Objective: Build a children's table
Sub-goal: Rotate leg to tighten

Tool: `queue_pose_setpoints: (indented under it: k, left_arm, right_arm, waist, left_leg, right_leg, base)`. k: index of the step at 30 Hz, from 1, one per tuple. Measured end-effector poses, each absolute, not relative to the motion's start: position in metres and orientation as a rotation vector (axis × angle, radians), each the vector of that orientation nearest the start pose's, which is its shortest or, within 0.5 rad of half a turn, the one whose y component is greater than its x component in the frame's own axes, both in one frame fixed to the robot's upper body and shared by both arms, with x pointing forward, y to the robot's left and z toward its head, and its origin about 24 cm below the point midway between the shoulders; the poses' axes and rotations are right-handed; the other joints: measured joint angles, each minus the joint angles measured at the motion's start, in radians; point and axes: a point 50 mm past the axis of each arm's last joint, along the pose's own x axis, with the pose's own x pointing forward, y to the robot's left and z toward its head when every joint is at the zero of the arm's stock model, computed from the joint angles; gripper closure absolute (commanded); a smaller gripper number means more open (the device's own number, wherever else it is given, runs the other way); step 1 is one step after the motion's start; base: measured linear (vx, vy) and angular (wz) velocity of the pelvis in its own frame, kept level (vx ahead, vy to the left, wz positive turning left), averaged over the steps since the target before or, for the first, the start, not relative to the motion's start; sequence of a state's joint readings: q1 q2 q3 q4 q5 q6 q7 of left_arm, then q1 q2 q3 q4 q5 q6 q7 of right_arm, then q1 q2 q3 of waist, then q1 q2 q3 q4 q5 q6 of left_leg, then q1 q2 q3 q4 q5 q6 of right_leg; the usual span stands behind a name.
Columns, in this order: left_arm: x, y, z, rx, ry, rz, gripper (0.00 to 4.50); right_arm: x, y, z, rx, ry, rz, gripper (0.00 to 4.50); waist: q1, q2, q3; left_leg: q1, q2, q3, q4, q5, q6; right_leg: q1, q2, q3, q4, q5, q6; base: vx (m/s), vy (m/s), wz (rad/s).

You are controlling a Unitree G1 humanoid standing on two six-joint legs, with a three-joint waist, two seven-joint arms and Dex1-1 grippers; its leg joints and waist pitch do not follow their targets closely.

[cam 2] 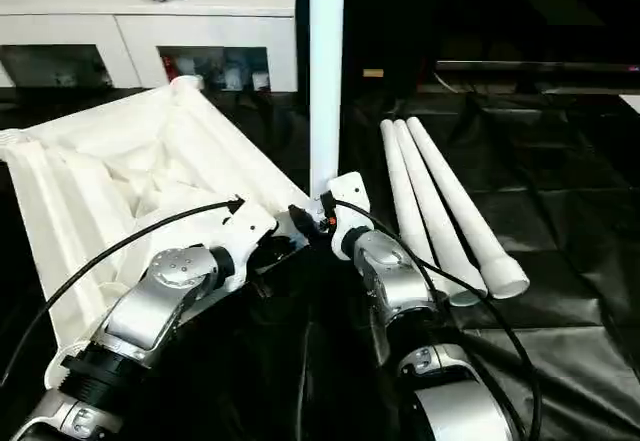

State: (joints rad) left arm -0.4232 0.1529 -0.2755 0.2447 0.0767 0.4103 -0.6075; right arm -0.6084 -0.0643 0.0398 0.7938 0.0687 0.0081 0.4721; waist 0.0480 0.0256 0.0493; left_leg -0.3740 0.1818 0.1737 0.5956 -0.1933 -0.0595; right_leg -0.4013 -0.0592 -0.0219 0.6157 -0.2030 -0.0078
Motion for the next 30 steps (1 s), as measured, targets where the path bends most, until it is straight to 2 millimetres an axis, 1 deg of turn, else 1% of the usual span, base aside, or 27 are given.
queue_pose_setpoints:
  k: [1,3,4,5,6,8,10,12,14,16,17,18,20,21,22,24,26,27,29,30]
  left_arm:
    - [0.304,0.078,0.049,0.304,0.350,-0.852,4.50]
    - [0.303,0.077,0.049,0.306,0.349,-0.854,4.50]
    - [0.303,0.077,0.049,0.306,0.348,-0.853,4.05]
    - [0.303,0.076,0.049,0.300,0.347,-0.857,3.94]
    - [0.303,0.075,0.049,0.292,0.347,-0.860,3.94]
    - [0.303,0.074,0.051,0.274,0.338,-0.867,3.86]
    - [0.304,0.074,0.055,0.273,0.314,-0.854,3.57]
    - [0.306,0.077,0.058,0.273,0.288,-0.829,3.49]
    - [0.308,0.082,0.064,0.271,0.260,-0.795,3.49]
    - [0.311,0.093,0.071,0.277,0.233,-0.749,3.49]
    - [0.314,0.104,0.077,0.286,0.217,-0.707,3.49]
    - [0.315,0.110,0.080,0.289,0.208,-0.682,3.49]
    - [0.319,0.132,0.089,0.301,0.186,-0.588,3.49]
    - [0.320,0.136,0.091,0.303,0.180,-0.566,3.49]
    - [0.320,0.141,0.094,0.310,0.177,-0.538,3.49]
    - [0.318,0.165,0.099,0.354,0.182,-0.431,3.49]
    - [0.318,0.194,0.106,0.398,0.196,-0.306,3.49]
    - [0.317,0.201,0.108,0.410,0.201,-0.275,3.49]
    - [0.313,0.222,0.111,0.458,0.228,-0.189,3.49]
    - [0.311,0.226,0.111,0.473,0.240,-0.170,3.49]
  right_arm:
    - [0.342,-0.102,0.035,-0.026,0.222,0.617,0.65]
    - [0.340,-0.107,0.035,-0.037,0.219,0.639,0.65]
    - [0.338,-0.110,0.036,-0.039,0.212,0.646,0.58]
    - [0.336,-0.116,0.037,-0.038,0.203,0.654,0.58]
    - [0.333,-0.123,0.039,-0.040,0.198,0.678,0.58]
    - [0.328,-0.133,0.042,-0.038,0.183,0.717,0.58]
    - [0.325,-0.140,0.047,-0.039,0.165,0.747,0.58]
    - [0.325,-0.144,0.052,-0.037,0.143,0.762,0.58]
    - [0.323,-0.149,0.058,-0.048,0.126,0.786,0.58]
    - [0.321,-0.154,0.060,-0.045,0.115,0.801,0.58]
    - [0.319,-0.158,0.060,-0.043,0.121,0.812,0.58]
    - [0.318,-0.159,0.059,-0.043,0.126,0.820,0.58]
    - [0.313,-0.163,0.060,-0.022,0.153,0.869,0.58]
    - [0.310,-0.163,0.061,-0.020,0.161,0.897,0.58]
    - [0.306,-0.163,0.063,-0.026,0.170,0.928,0.58]
    - [0.296,-0.158,0.064,-0.061,0.184,1.013,0.58]
    - [0.290,-0.154,0.060,-0.071,0.206,1.047,0.58]
    - [0.289,-0.152,0.059,-0.073,0.213,1.053,0.58]
    - [0.286,-0.145,0.055,-0.074,0.231,1.076,0.58]
    - [0.286,-0.142,0.053,-0.073,0.238,1.078,0.58]
  waist:
    - [0.005,0.000,0.000]
    - [0.008,0.000,0.000]
    - [0.010,0.000,0.000]
    - [0.013,0.001,0.000]
    - [0.015,0.002,0.000]
    - [0.014,0.002,0.001]
    - [0.013,0.002,0.000]
    - [0.007,0.002,0.000]
    - [0.005,0.002,0.000]
    - [0.004,0.002,0.000]
    - [0.004,0.002,0.000]
    - [0.005,0.002,0.000]
    - [0.007,0.002,0.000]
    - [0.009,0.002,0.000]
    - [0.012,0.002,0.000]
    - [0.012,0.002,0.000]
    - [0.011,0.004,0.000]
    - [0.012,0.004,0.000]
    - [0.013,0.006,0.000]
    - [0.013,0.006,0.000]
  left_leg:
    - [0.000,0.000,0.000,0.000,0.000,0.001]
    - [-0.001,0.000,0.000,0.000,0.000,0.002]
    - [-0.001,0.000,0.000,0.000,0.000,0.002]
    - [-0.001,0.000,0.000,0.000,0.000,0.002]
    - [-0.001,0.000,0.000,0.000,0.000,0.002]
    - [-0.001,0.000,0.000,0.000,0.000,0.002]
    - [-0.001,0.000,0.000,0.000,0.000,0.002]
    - [-0.001,0.001,0.000,0.000,0.000,0.001]
    - [-0.001,0.001,0.000,0.000,0.000,0.001]
    - [0.000,0.002,0.000,0.000,0.000,0.001]
    - [0.000,0.003,0.000,0.000,0.000,0.001]
    - [-0.001,0.003,0.000,0.000,0.000,0.001]
    - [-0.002,0.004,0.000,0.001,0.000,0.001]
    - [-0.003,0.004,0.000,0.001,0.000,0.002]
    - [-0.004,0.005,0.000,0.002,0.003,0.006]
    - [-0.008,0.009,-0.001,0.003,0.003,0.006]
    - [-0.010,0.010,-0.003,0.003,0.003,0.005]
    - [-0.010,0.010,-0.002,0.003,0.004,0.005]
    - [-0.009,0.010,-0.003,0.004,0.002,0.000]
    - [-0.010,0.010,-0.003,0.004,0.001,-0.001]
  right_leg:
    - [0.000,0.000,0.000,-0.001,0.000,0.000]
    - [0.000,0.000,0.000,-0.001,0.000,0.000]
    - [0.000,0.000,0.000,-0.001,0.000,0.000]
    - [0.000,0.000,-0.001,-0.001,0.000,0.000]
    - [0.000,0.000,-0.001,-0.001,0.000,0.000]
    - [0.000,0.000,-0.001,-0.001,0.000,0.000]
    - [0.000,0.000,-0.001,-0.001,0.000,0.000]
    - [0.000,0.000,-0.001,-0.001,0.001,0.001]
    - [0.000,0.000,-0.002,0.000,0.001,0.001]
    - [0.000,0.000,-0.003,0.000,0.001,0.001]
    - [0.000,0.000,-0.004,0.000,0.001,0.001]
    - [0.000,0.000,-0.004,0.000,0.001,0.001]
    - [0.000,0.000,-0.006,-0.001,0.001,0.001]
    - [0.000,0.000,-0.007,-0.002,0.001,0.001]
    - [0.000,0.000,-0.009,-0.003,0.001,0.001]
    - [0.000,0.000,-0.014,-0.004,0.001,0.001]
    - [-0.001,0.001,-0.017,-0.003,0.001,0.001]
    - [-0.001,0.001,-0.018,-0.003,0.001,0.001]
    - [0.000,0.000,-0.018,-0.003,0.001,0.001]
    - [0.000,0.000,-0.018,-0.003,0.001,0.001]
  base:
    - [0.000,0.000,0.00]
    - [0.000,0.000,0.00]
    - [0.000,0.000,0.00]
    - [0.000,0.000,0.00]
    - [0.000,0.000,0.00]
    - [0.000,0.000,0.00]
    - [0.000,0.000,0.00]
    - [0.000,0.000,0.00]
    - [0.000,0.000,0.00]
    - [0.000,0.000,0.00]
    - [0.000,0.000,0.00]
    - [0.000,0.000,0.00]
    - [0.000,0.000,0.00]
    - [0.000,0.000,0.00]
    - [0.000,0.000,0.00]
    - [0.000,0.000,0.00]
    - [0.000,0.000,0.00]
    - [0.000,0.000,0.00]
    - [0.000,0.000,0.00]
    - [0.000,0.000,0.00]
